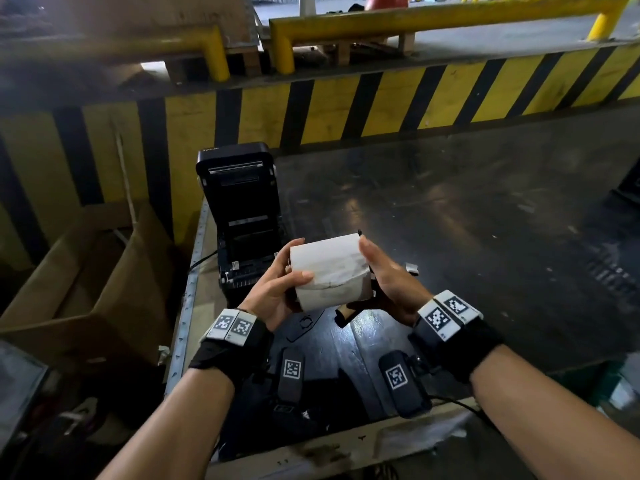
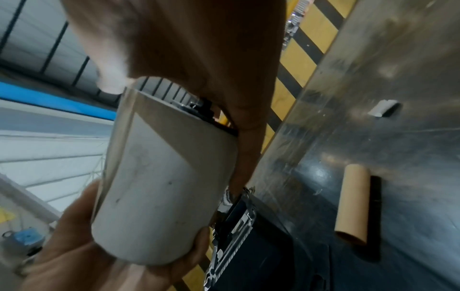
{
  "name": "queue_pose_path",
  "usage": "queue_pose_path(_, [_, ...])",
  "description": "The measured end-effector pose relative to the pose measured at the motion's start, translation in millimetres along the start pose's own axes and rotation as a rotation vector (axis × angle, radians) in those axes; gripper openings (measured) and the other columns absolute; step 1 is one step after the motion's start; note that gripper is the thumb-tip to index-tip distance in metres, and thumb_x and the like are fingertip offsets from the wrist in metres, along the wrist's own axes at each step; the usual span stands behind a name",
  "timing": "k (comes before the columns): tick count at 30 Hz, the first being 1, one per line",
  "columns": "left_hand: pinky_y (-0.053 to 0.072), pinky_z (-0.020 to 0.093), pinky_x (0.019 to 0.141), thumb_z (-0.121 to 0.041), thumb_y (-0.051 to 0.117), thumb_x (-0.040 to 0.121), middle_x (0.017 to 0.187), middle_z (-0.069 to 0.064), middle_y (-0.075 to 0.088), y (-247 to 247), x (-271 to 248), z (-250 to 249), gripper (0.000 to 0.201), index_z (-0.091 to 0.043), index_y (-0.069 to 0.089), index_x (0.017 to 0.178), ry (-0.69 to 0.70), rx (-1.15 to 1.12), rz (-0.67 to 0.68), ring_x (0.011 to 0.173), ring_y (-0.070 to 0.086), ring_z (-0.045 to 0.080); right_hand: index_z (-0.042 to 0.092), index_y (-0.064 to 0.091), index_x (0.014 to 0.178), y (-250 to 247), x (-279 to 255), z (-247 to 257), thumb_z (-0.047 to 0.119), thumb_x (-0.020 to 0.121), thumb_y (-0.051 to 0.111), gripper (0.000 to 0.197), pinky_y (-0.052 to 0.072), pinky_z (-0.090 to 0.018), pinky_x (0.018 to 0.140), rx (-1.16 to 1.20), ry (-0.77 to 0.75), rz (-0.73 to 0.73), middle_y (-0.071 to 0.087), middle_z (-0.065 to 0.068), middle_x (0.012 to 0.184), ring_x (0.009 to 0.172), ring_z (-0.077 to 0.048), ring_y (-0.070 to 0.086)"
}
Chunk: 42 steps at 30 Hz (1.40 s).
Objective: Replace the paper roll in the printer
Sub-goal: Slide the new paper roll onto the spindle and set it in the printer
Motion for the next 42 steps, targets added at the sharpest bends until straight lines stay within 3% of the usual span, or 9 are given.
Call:
queue_pose_path(4, [0.055,0.043,0.078,-0.01,0.065,0.066,0.112,-0.001,0.059,3,4,-2,0.078,-0.032,0.038,0.136,-0.022,0.039,-0.021,0.104,0.058,0.027,0.022,0.056,0.115,-4,8,1,0.036,0.08,0.064,0.038,0.056,-0.054,0.076,0.066,-0.095,-0.147,0.058,-0.016,0.124,0.107,-0.034,0.061])
queue_pose_path(7, [0.054,0.044,0.08,-0.015,0.07,0.063,0.114,-0.001,0.058,1,10,6,0.081,-0.035,0.038,0.135,-0.051,0.106,-0.045,0.105,0.057,0.023,0.021,0.06,0.11,-12,16,-10,0.038,0.075,0.067,0.04,0.056,-0.055,0.08,0.069,-0.096,-0.183,0.061,-0.016,0.121,0.107,-0.035,0.061])
queue_pose_path(11, [0.055,0.032,0.08,-0.028,0.065,0.081,0.12,-0.007,0.057,-20,21,25,0.062,-0.036,0.038,0.137,-0.062,0.298,-0.078,0.111,0.055,0.011,0.024,0.062,0.109,-36,25,-25,0.036,0.075,0.068,0.037,0.058,-0.041,0.066,0.042,-0.051,-0.228,0.066,-0.007,0.109,0.091,-0.023,0.065])
queue_pose_path(14, [0.047,0.026,0.085,-0.028,0.055,0.092,0.114,-0.001,0.059,-54,30,49,0.043,-0.023,0.049,0.134,-0.069,0.675,-0.279,0.105,0.054,0.011,0.026,0.063,0.104,-59,31,-32,0.033,0.078,0.067,0.028,0.053,-0.03,0.069,0.003,-0.062,-0.288,0.068,-0.002,0.099,0.084,-0.014,0.064])
queue_pose_path(17, [0.044,0.026,0.092,-0.029,0.069,0.081,0.107,0.008,0.067,-80,35,79,0.047,-0.016,0.059,0.125,-0.181,1.21,-0.374,0.102,0.062,0.02,0.025,0.064,0.105,-79,39,-39,0.033,0.078,0.068,0.029,0.049,-0.026,0.071,-0.024,-0.055,-0.322,0.069,-0.001,0.1,0.085,-0.013,0.064])
queue_pose_path(23, [0.049,0.038,0.097,-0.027,0.079,0.069,0.117,0.012,0.063,-98,56,113,0.056,-0.019,0.061,0.121,-0.391,1.358,-0.42,0.11,0.06,0.027,0.026,0.064,0.103,-106,57,-49,0.033,0.077,0.068,0.027,0.05,-0.026,0.074,-0.02,0.006,-0.299,0.07,0.001,0.098,0.088,-0.013,0.065])
queue_pose_path(32, [0.051,0.027,0.073,-0.017,0.081,0.065,0.085,0.003,0.067,-99,65,107,0.027,-0.017,0.067,0.088,-0.546,1.273,-0.523,0.077,0.063,0.02,0.033,0.062,0.096,-115,85,-49,0.032,0.078,0.068,0.02,0.054,-0.034,0.073,0.005,0.055,-0.204,0.068,0.003,0.093,0.081,-0.011,0.065])
queue_pose_path(37, [0.048,0.02,0.037,-0.004,0.075,0.073,0.066,0.004,0.064,-86,56,92,0.014,-0.011,0.066,0.082,-0.403,0.993,-0.489,0.057,0.057,0.015,0.028,0.06,0.111,-116,93,-44,0.041,0.075,0.067,0.038,0.058,-0.045,0.075,0.032,0.127,-0.164,0.067,0.002,0.097,0.083,-0.018,0.065])
queue_pose_path(42, [0.054,0.023,0.043,0.004,0.067,0.078,0.058,-0.004,0.065,-67,59,39,0.017,-0.011,0.062,0.081,-0.168,0.521,-0.497,0.048,0.06,0.009,0.027,0.061,0.11,-112,100,-31,0.048,0.071,0.067,0.044,0.056,-0.05,0.078,0.101,0.149,-0.169,0.068,-0.006,0.107,0.09,-0.025,0.065])
Point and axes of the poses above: each hand's wrist, its own x-axis towards the middle knuckle, its own y-axis out of the palm, z = x × y, the point moved 5 cm from there along x, towards the middle knuckle
